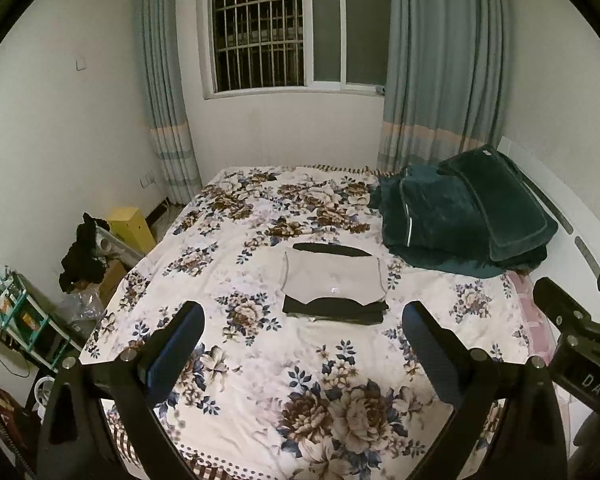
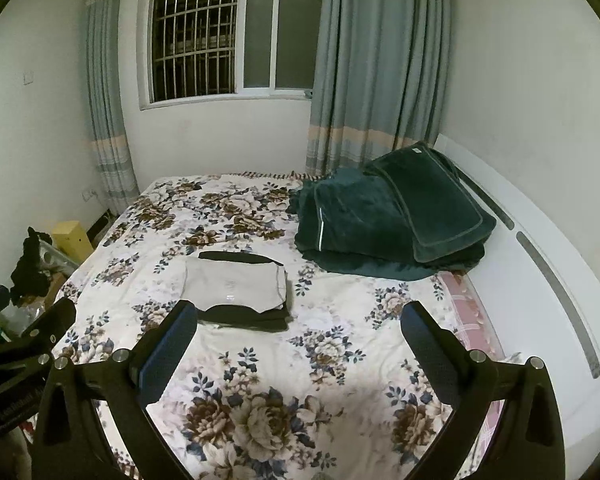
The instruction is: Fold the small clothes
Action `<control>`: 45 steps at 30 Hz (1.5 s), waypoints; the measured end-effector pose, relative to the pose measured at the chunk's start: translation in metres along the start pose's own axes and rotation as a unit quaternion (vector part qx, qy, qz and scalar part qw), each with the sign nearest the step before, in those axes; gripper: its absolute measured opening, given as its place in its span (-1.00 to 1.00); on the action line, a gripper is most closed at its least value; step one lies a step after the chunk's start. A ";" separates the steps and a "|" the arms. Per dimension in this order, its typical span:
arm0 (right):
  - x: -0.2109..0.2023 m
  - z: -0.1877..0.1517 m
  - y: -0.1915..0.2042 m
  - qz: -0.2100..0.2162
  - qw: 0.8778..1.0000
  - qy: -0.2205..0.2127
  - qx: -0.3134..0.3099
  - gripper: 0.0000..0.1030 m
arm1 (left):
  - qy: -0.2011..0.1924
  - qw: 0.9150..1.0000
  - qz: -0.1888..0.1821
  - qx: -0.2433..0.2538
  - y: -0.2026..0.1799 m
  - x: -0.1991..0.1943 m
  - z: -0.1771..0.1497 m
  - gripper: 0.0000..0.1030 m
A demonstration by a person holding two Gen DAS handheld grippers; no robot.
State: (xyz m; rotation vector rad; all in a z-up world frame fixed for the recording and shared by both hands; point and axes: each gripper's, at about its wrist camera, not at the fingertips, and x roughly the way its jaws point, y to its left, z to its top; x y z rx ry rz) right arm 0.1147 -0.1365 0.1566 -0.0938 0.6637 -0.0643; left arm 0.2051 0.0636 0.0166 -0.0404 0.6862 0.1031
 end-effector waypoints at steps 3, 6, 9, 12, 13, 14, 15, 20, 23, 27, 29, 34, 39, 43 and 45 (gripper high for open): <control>-0.002 -0.001 0.000 0.000 1.000 0.000 0.000 1.00 | -0.007 1.000 0.000 -0.001 0.002 -0.005 -0.002 0.96; -0.001 -0.001 0.002 0.001 1.000 0.000 0.000 1.00 | -0.009 1.000 0.002 -0.002 0.004 -0.008 -0.003 0.96; -0.003 -0.002 0.002 0.001 1.000 -0.001 -0.002 1.00 | -0.009 1.000 0.003 -0.004 0.005 -0.010 -0.004 0.96; -0.002 -0.002 0.003 0.002 1.000 0.001 0.000 1.00 | -0.008 1.000 0.002 -0.004 0.006 -0.011 -0.004 0.96; -0.002 -0.002 0.003 0.002 1.000 0.000 -0.001 1.00 | -0.009 1.000 0.003 -0.004 0.006 -0.011 -0.004 0.96; -0.002 -0.002 0.003 0.002 1.000 0.001 -0.002 1.00 | -0.009 1.000 0.003 -0.004 0.006 -0.011 -0.004 0.96; -0.004 -0.002 0.004 0.005 1.000 0.003 -0.004 1.00 | -0.007 1.000 0.002 -0.004 0.006 -0.011 -0.004 0.96; -0.011 0.003 0.011 0.013 1.000 0.005 -0.009 1.00 | -0.008 1.000 0.003 -0.005 0.006 -0.013 -0.005 0.96; -0.008 0.002 0.011 0.012 1.000 0.006 -0.007 1.00 | -0.007 1.000 0.002 -0.004 0.006 -0.013 -0.005 0.96; -0.012 0.003 0.015 0.014 1.000 0.008 -0.008 1.00 | -0.008 1.000 0.002 -0.004 0.007 -0.014 -0.006 0.96; -0.012 0.002 0.015 0.014 1.000 0.008 -0.008 1.00 | -0.008 1.000 0.002 -0.005 0.008 -0.015 -0.007 0.96; -0.015 0.003 0.018 0.016 1.000 0.009 -0.008 1.00 | -0.010 1.000 0.002 -0.004 0.008 -0.016 -0.008 0.96; -0.016 0.003 0.018 0.016 1.000 0.008 -0.009 1.00 | -0.009 1.000 0.002 -0.003 0.007 -0.017 -0.008 0.96; -0.013 0.003 0.017 0.017 1.000 0.007 -0.008 1.00 | -0.009 1.000 0.002 -0.004 0.007 -0.017 -0.008 0.96; -0.015 0.003 0.018 0.016 1.000 0.006 -0.008 1.00 | -0.009 1.000 0.002 -0.003 0.007 -0.016 -0.008 0.96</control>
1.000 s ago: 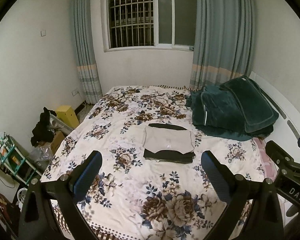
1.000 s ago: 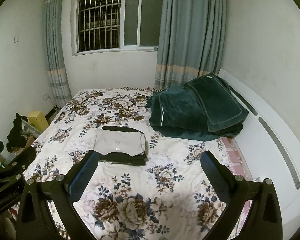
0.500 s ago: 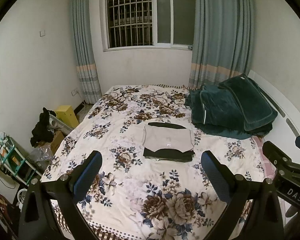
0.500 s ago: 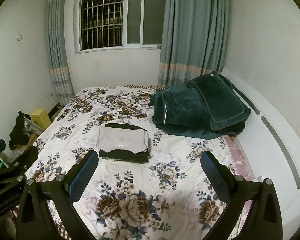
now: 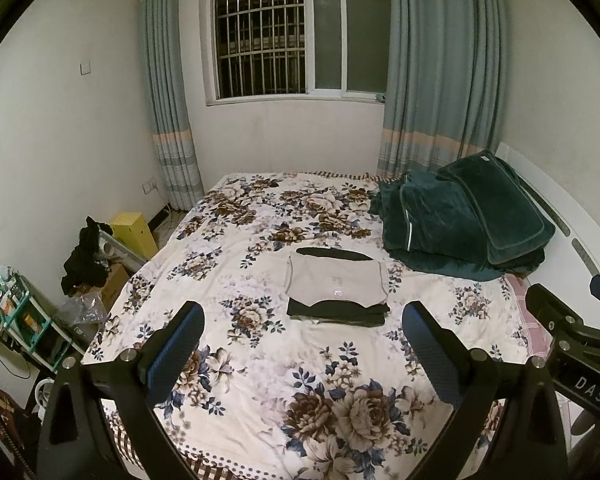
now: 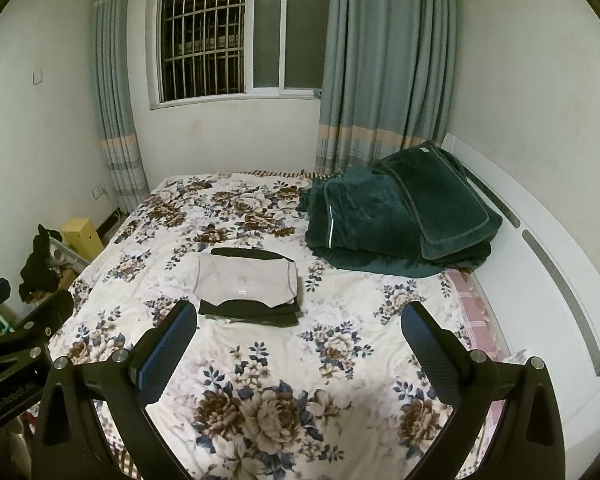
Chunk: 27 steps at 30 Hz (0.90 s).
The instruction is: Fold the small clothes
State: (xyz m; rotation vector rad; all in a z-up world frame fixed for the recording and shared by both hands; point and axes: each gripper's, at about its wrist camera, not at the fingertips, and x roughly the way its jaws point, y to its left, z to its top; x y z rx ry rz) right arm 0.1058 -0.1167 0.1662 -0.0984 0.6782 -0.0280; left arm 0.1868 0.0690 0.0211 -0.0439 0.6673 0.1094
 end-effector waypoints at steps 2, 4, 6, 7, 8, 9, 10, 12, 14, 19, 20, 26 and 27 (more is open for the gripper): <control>0.001 -0.001 -0.001 0.001 1.000 0.002 0.001 1.00 | 0.001 1.000 -0.001 -0.001 0.000 0.000 0.000 0.96; 0.000 -0.001 -0.001 0.000 1.000 0.002 0.001 1.00 | 0.002 1.000 0.000 -0.001 0.000 -0.002 0.000 0.96; -0.002 -0.001 0.000 0.000 1.000 0.003 0.002 1.00 | 0.001 1.000 -0.001 -0.002 0.000 -0.002 0.001 0.96; 0.000 -0.002 -0.001 0.000 1.000 0.003 0.002 1.00 | 0.001 1.000 0.000 -0.001 0.000 -0.002 0.001 0.96; 0.000 -0.002 -0.001 0.000 1.000 0.003 0.001 1.00 | 0.001 1.000 -0.001 -0.001 0.000 -0.002 0.001 0.96; -0.001 -0.002 0.000 -0.001 1.000 0.002 0.001 1.00 | 0.001 1.000 -0.001 -0.002 0.000 -0.002 0.001 0.96; -0.002 -0.002 0.000 -0.001 1.000 0.003 0.002 1.00 | 0.001 1.000 -0.001 -0.001 0.001 -0.002 0.001 0.97; 0.000 -0.003 0.000 -0.001 1.000 0.002 0.002 1.00 | 0.001 1.000 -0.002 -0.001 0.001 -0.002 0.001 0.96; 0.000 -0.003 0.000 -0.001 1.000 0.003 0.002 1.00 | 0.001 1.000 -0.001 0.000 0.001 -0.002 0.001 0.96; -0.001 -0.004 0.000 0.000 1.000 0.003 0.003 1.00 | 0.002 1.000 -0.001 -0.001 0.001 -0.003 0.002 0.96; -0.001 -0.004 0.000 -0.001 1.000 0.002 0.002 1.00 | 0.002 1.000 -0.001 -0.001 0.001 -0.003 0.002 0.96; -0.003 -0.004 0.001 -0.001 1.000 0.003 0.003 1.00 | 0.007 1.000 0.006 -0.006 -0.001 -0.001 0.003 0.96; -0.002 -0.004 0.001 -0.002 1.000 0.002 0.004 1.00 | 0.009 1.000 0.005 -0.006 -0.001 0.000 0.003 0.96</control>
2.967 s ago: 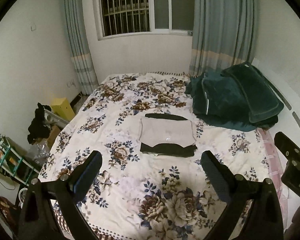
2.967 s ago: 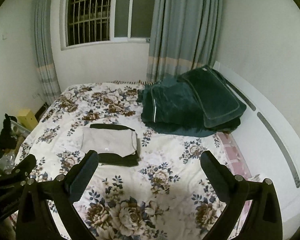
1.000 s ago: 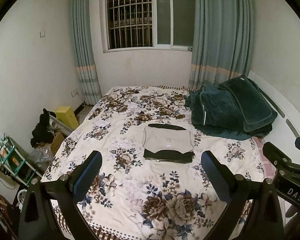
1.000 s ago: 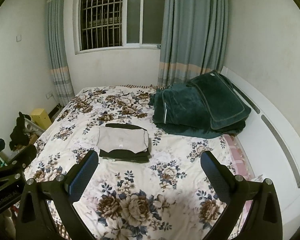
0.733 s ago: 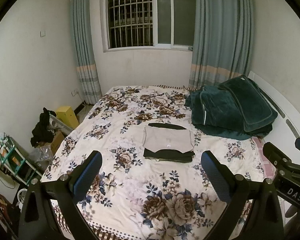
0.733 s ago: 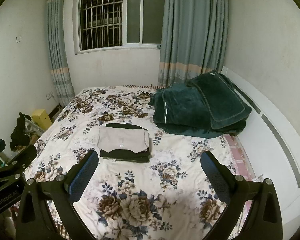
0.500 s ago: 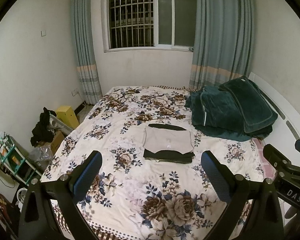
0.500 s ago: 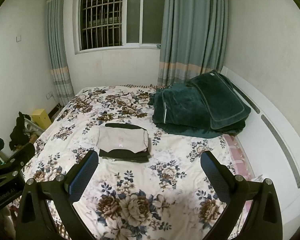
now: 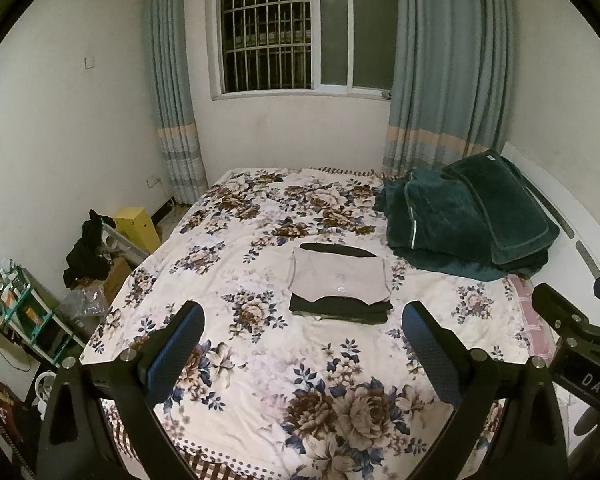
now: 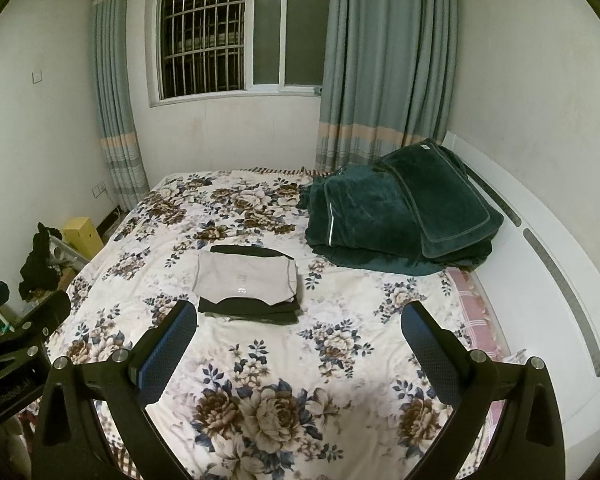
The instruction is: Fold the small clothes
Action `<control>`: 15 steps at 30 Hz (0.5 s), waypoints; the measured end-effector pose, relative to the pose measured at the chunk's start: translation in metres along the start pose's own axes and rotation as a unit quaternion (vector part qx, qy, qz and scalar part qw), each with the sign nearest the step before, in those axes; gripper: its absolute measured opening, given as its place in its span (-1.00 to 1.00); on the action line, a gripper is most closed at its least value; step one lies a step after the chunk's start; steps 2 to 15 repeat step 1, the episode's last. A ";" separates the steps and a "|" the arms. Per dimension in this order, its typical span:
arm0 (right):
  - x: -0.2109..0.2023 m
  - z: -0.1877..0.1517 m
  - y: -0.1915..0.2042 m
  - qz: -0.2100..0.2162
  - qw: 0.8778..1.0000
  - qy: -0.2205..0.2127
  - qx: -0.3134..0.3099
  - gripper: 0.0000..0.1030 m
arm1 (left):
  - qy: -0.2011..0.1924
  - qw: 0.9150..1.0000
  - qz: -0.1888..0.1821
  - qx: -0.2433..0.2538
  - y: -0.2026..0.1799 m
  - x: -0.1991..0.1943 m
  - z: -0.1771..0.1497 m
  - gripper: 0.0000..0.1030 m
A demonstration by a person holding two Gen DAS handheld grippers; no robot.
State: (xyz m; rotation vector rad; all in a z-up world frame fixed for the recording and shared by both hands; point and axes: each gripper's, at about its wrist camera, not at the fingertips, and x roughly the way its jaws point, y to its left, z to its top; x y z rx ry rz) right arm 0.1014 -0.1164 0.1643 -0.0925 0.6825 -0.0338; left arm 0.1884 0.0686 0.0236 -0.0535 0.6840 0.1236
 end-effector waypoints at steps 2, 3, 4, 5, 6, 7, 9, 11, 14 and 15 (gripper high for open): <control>0.001 0.000 -0.001 0.000 1.000 0.000 -0.001 1.00 | 0.001 1.000 -0.002 -0.001 0.000 0.000 0.000 0.96; 0.001 0.000 -0.001 0.000 1.000 0.000 -0.001 1.00 | 0.001 1.000 -0.002 -0.001 0.000 0.000 0.000 0.96; 0.001 0.000 -0.001 0.000 1.000 0.000 -0.001 1.00 | 0.001 1.000 -0.002 -0.001 0.000 0.000 0.000 0.96; 0.001 0.000 -0.001 0.000 1.000 0.000 -0.001 1.00 | 0.001 1.000 -0.002 -0.001 0.000 0.000 0.000 0.96; 0.001 0.000 -0.001 0.000 1.000 0.000 -0.001 1.00 | 0.001 1.000 -0.002 -0.001 0.000 0.000 0.000 0.96; 0.001 0.000 -0.001 0.000 1.000 0.000 -0.001 1.00 | 0.001 1.000 -0.002 -0.001 0.000 0.000 0.000 0.96; 0.001 0.000 -0.001 0.000 1.000 0.000 -0.001 1.00 | 0.001 1.000 -0.002 -0.001 0.000 0.000 0.000 0.96; 0.001 0.000 -0.001 0.000 1.000 0.000 -0.001 1.00 | 0.001 1.000 -0.002 -0.001 0.000 0.000 0.000 0.96; 0.001 0.000 -0.001 0.000 1.000 0.000 -0.001 1.00 | 0.001 1.000 -0.002 -0.001 0.000 0.000 0.000 0.96; 0.001 0.000 -0.001 0.000 1.000 0.000 -0.001 1.00 | 0.001 1.000 -0.002 -0.001 0.000 0.000 0.000 0.96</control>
